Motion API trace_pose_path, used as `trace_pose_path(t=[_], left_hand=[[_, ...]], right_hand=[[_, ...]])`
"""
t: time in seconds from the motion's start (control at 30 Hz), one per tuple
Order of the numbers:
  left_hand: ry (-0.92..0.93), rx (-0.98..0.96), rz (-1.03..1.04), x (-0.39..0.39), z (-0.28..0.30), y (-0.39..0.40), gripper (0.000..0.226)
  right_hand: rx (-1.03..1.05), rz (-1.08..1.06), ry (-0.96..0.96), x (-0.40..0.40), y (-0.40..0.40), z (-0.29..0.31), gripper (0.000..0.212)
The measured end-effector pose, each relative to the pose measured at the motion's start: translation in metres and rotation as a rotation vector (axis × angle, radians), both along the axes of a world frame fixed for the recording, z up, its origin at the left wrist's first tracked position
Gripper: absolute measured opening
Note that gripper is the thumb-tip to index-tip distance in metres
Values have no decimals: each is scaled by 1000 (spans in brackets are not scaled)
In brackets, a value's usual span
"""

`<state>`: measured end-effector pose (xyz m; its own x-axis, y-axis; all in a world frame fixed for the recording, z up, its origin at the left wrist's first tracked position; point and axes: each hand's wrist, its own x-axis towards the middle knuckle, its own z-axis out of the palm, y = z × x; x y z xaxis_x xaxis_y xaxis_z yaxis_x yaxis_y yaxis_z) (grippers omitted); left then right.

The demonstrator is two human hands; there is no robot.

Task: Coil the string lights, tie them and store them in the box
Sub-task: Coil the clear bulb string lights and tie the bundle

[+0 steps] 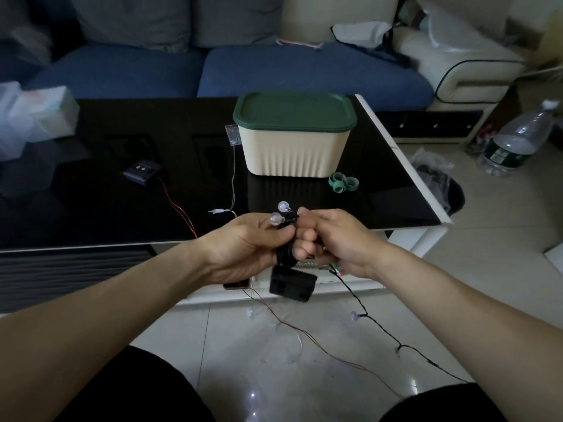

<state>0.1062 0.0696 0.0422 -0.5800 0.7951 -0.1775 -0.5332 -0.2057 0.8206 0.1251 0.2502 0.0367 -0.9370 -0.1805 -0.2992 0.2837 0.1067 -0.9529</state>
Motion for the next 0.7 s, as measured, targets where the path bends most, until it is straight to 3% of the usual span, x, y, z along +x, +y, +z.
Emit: trace_pose_path(t=[0.17, 0.37, 0.53, 0.7], left_hand=[[44, -98, 74, 1, 0, 1, 22], [36, -212, 118, -1, 2, 2, 23], [-56, -188, -52, -1, 6, -5, 18], [-143, -148, -179, -6, 5, -10, 54]], right_hand=[[97, 6, 43, 2, 6, -2, 34], [92, 68, 51, 2, 15, 0, 32], [97, 167, 106, 4, 19, 6, 24], [388, 74, 333, 3, 16, 5, 39]])
